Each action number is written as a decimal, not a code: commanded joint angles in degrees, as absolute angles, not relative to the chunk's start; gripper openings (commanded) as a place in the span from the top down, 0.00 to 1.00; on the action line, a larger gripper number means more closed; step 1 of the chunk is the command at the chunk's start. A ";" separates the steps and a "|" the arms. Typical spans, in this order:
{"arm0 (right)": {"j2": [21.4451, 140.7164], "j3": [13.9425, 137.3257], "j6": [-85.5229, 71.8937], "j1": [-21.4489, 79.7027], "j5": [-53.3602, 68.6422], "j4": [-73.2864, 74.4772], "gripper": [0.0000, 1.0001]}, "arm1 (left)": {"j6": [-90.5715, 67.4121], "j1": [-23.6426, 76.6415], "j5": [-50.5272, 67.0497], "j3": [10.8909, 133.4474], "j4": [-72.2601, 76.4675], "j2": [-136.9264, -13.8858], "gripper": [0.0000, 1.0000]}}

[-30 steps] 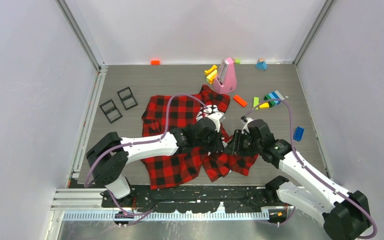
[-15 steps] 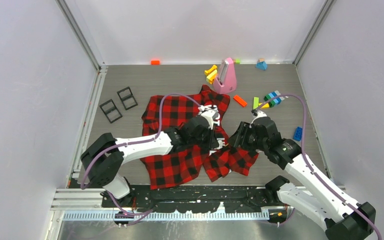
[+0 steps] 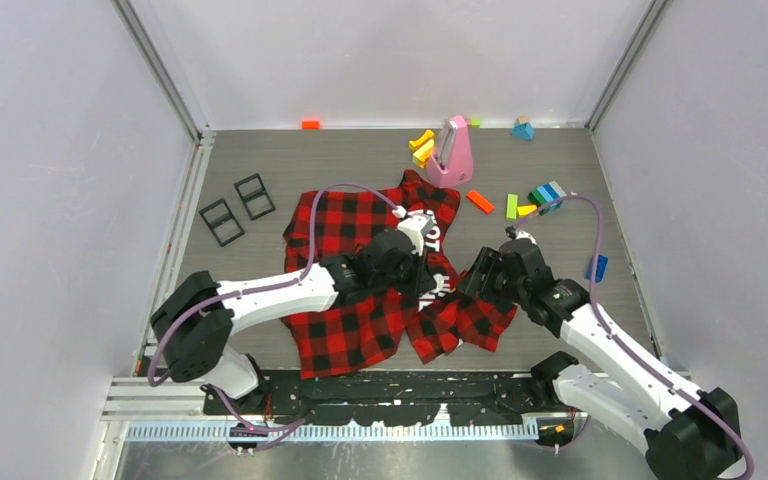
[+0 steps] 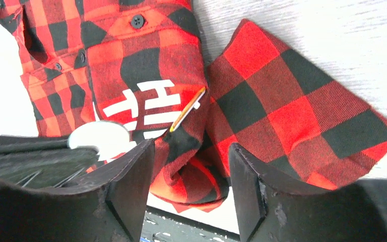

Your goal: Pin the brooch onto the clothing

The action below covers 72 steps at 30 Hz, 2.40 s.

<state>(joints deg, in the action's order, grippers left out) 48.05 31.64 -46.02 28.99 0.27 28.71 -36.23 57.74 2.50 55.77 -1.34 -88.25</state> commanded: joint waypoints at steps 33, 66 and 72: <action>75.47 40.14 -39.62 15.83 24.91 12.09 0.99 | -34.60 55.08 -0.31 55.17 -0.51 -84.09 1.00; 64.61 37.10 -34.12 15.91 30.94 15.20 0.99 | -37.02 55.11 -1.07 59.09 4.04 -90.64 1.00; 65.06 37.18 -34.40 15.91 29.90 15.17 0.99 | -35.83 55.20 -3.94 57.46 3.48 -86.96 1.00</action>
